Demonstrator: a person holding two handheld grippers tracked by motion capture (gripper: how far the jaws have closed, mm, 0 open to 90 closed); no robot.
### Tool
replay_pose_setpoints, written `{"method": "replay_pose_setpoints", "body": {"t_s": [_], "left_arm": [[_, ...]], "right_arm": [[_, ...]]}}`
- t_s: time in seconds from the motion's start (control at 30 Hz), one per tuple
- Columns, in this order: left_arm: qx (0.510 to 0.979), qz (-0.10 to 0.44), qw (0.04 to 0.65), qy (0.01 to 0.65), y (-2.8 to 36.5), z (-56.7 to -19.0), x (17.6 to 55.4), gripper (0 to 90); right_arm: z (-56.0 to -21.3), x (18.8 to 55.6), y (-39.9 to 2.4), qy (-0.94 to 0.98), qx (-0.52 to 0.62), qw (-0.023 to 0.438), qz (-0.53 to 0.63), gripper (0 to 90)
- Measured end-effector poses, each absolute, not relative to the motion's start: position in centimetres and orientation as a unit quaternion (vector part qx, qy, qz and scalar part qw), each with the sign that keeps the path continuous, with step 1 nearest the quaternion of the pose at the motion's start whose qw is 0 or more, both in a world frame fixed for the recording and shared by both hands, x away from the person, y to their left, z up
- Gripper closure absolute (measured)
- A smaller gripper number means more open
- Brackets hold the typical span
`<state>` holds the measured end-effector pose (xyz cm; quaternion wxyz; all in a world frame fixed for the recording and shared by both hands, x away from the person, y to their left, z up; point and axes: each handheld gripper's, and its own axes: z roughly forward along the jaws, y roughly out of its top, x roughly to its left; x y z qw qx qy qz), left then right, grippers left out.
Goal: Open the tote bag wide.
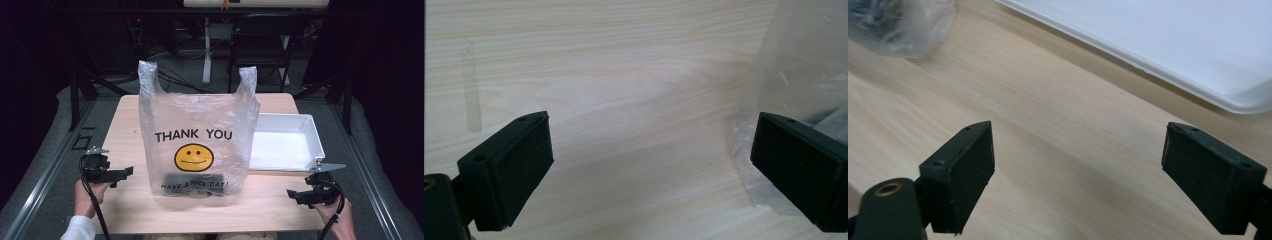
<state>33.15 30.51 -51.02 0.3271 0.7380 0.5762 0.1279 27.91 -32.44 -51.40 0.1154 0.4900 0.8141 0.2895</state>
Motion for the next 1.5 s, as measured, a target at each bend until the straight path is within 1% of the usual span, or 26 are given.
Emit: {"method": "replay_pose_setpoints", "body": {"t_s": [0.03,0.2,0.27,0.33,0.37,0.5,0.77,0.87,1.03,1.1,1.13,1.17,1.2,1.23,1.27,1.3,1.33,1.37,1.4,1.43,1.47,1.5], "left_arm": [[0.739,0.119,0.329,0.575,30.5,-50.9,33.0,3.6],[0.746,0.111,0.336,0.564,30.0,-50.4,32.5,4.8],[0.748,0.113,0.34,0.559,29.7,-50.1,32.3,5.6],[0.747,0.11,0.35,0.555,29.4,-49.7,32.1,5.9],[0.749,0.102,0.359,0.548,29.1,-49.5,32.0,6.1],[0.752,0.097,0.365,0.54,28.6,-49.1,31.8,7.3],[0.758,0.088,0.405,0.505,26.5,-47.6,31.3,9.6],[0.759,0.082,0.413,0.496,25.7,-47.3,31.5,11.1],[0.761,0.07,0.43,0.481,24.6,-47.1,32.0,17.2],[0.763,0.074,0.432,0.476,24.1,-47.1,32.2,23.9],[0.763,0.074,0.432,0.476,24.1,-47.1,32.2,28.8],[0.764,0.068,0.435,0.471,24.0,-47.2,32.2,28.8],[0.765,0.066,0.435,0.47,23.7,-47.5,32.4,35.5],[0.765,0.066,0.435,0.47,23.7,-47.5,32.4,42.2],[0.767,0.066,0.435,0.466,23.4,-47.8,32.4,46.3],[0.767,0.066,0.435,0.466,23.4,-47.8,32.4,51.9],[0.77,0.065,0.434,0.464,23.3,-48.1,32.5,56.9],[0.769,0.064,0.436,0.463,23.2,-48.3,32.5,64.1],[0.771,0.061,0.433,0.463,23.1,-48.5,32.5,67.5],[0.776,0.059,0.428,0.459,23.0,-48.6,32.6,74.2],[0.78,0.059,0.423,0.458,22.9,-48.8,32.7,77.2],[0.782,0.059,0.421,0.457,22.8,-48.9,32.7,81.5]], "right_arm": [[-51.5,27.9,-32.1,0.808,0.493,0.111,0.303,13.9],[-51.1,27.9,-30.6,0.818,0.479,0.101,0.302,15.0],[-50.6,28.1,-29.9,0.83,0.465,0.105,0.29,16.2],[-50.5,28.4,-28.8,0.824,0.46,0.094,0.317,17.6],[-50.4,28.4,-28.4,0.828,0.455,0.092,0.315,18.5],[-49.9,28.6,-27.0,0.832,0.441,0.088,0.326,21.3],[-48.4,29.6,-24.5,0.835,0.417,0.078,0.351,25.7],[-47.7,30.1,-23.4,0.832,0.41,0.078,0.366,27.0],[-46.9,31.3,-21.6,0.829,0.403,0.085,0.379,27.4],[-46.6,31.9,-21.2,0.827,0.406,0.086,0.38,27.2],[-46.6,31.9,-21.2,0.827,0.406,0.086,0.38,27.2],[-46.5,32.2,-21.0,0.825,0.408,0.089,0.381,27.3],[-46.4,33.0,-20.6,0.821,0.415,0.091,0.382,28.4],[-46.4,33.0,-20.6,0.821,0.415,0.091,0.382,28.4],[-46.6,33.9,-20.2,0.816,0.423,0.093,0.383,30.1],[-46.6,33.9,-20.2,0.816,0.423,0.093,0.383,30.1],[-46.9,34.7,-19.9,0.814,0.432,0.087,0.378,34.1],[-47.0,35.0,-19.8,0.814,0.433,0.083,0.377,35.9],[-47.2,35.3,-19.7,0.811,0.437,0.08,0.38,42.2],[-47.4,35.6,-19.6,0.811,0.438,0.08,0.379,46.5],[-47.5,35.9,-19.5,0.811,0.439,0.075,0.379,49.4],[-47.6,36.0,-19.3,0.813,0.438,0.073,0.378,56.8]]}}
